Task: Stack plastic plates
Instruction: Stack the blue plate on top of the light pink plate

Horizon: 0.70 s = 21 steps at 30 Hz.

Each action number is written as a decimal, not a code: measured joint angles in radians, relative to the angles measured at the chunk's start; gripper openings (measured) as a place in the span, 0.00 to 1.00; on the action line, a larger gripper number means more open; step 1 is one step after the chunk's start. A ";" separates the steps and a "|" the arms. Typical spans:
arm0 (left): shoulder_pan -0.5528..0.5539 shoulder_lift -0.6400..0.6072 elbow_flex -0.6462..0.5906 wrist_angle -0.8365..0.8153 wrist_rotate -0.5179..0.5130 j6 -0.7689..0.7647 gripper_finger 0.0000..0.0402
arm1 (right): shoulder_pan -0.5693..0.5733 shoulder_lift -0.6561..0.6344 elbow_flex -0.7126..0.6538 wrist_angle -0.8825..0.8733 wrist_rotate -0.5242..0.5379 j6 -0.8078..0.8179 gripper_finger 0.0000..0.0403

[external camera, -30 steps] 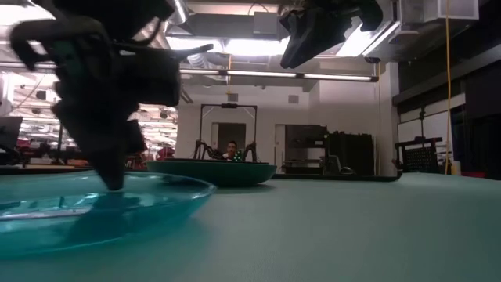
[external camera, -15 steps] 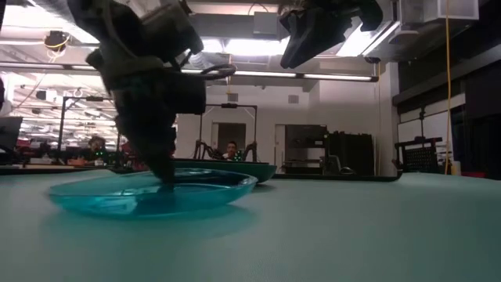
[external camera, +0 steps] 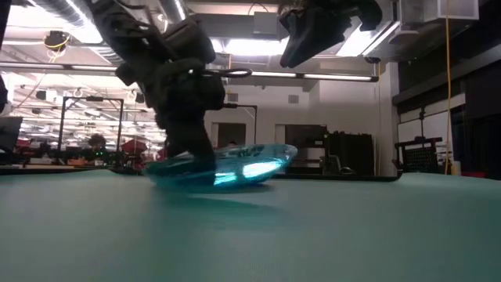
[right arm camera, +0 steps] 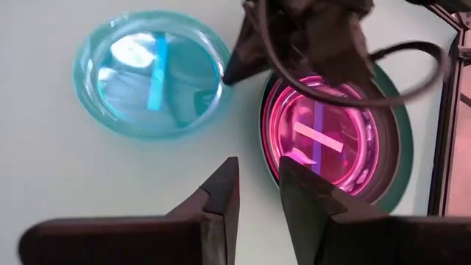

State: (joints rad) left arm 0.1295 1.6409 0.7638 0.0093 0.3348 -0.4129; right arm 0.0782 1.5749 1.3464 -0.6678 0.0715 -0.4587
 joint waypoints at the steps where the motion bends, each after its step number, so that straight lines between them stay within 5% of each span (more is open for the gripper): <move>1: 0.013 0.000 0.008 -0.001 0.002 0.002 0.00 | 0.000 0.000 0.000 0.005 0.000 0.000 0.22; 21: 0.272 0.000 0.211 -0.139 0.090 0.081 0.00 | 0.000 0.000 0.000 0.031 0.000 0.000 0.22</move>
State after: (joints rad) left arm 0.4012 1.6409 0.9748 -0.1296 0.4250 -0.3319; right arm 0.0780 1.5749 1.3468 -0.6365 0.0719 -0.4587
